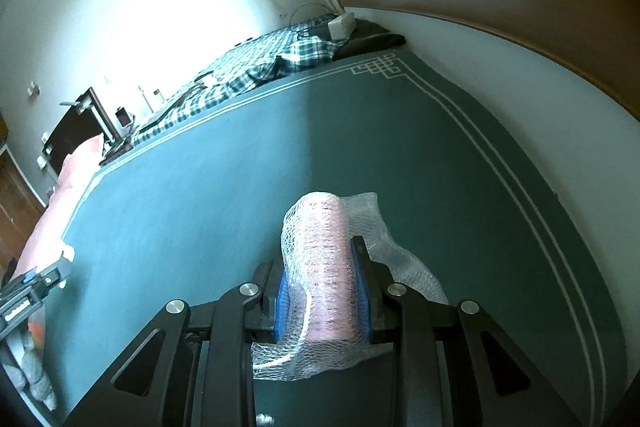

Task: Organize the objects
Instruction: 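Lift and carry the white sponge and mesh bag with both tools over the basin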

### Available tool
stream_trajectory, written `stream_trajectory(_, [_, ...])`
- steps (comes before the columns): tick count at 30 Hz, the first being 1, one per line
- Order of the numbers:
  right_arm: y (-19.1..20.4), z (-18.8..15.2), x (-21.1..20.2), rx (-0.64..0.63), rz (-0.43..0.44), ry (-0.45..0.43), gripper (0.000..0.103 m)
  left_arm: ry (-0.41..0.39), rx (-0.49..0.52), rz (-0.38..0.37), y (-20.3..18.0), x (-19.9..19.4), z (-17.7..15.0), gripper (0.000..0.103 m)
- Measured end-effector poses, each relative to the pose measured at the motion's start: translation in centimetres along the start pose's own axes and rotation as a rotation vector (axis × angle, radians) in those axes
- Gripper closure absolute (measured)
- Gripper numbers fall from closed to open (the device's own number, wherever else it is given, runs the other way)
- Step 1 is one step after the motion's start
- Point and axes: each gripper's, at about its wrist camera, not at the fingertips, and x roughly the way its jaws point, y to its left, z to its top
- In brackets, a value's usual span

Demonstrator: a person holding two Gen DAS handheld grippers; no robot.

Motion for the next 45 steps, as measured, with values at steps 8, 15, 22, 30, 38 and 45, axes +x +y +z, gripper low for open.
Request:
stream_trajectory(8, [1.8, -3.2, -2.7, -0.037, -0.005, 0.006, 0.075, -0.035, -0.018, -0.018, 1.4, -4.4, -2.6, 0.041])
stream_trajectory(15, [5.4, -6.9, -4.9, -0.086, 0.045, 0.035, 0.075, -0.059, -0.036, 0.003, 3.7, -7.5, -5.2, 0.041])
stream_trajectory(22, [11.5, -9.5, -6.4, -0.176, 0.148, 0.047, 0.075, -0.096, -0.09, 0.06, 7.8, -10.7, -7.4, 0.041])
stream_trajectory(30, [19.0, -11.5, -8.2, -0.265, 0.292, 0.049, 0.075, -0.112, -0.152, 0.129, 12.9, -12.7, -9.0, 0.041])
stream_trajectory(38, [24.8, -12.5, -8.4, -0.333, 0.387, 0.063, 0.075, -0.093, -0.19, 0.185, 17.6, -14.2, -11.8, 0.041])
stream_trajectory(45, [30.0, -13.2, -9.3, -0.405, 0.456, 0.055, 0.075, -0.063, -0.218, 0.179, 20.6, -13.9, -13.6, 0.041])
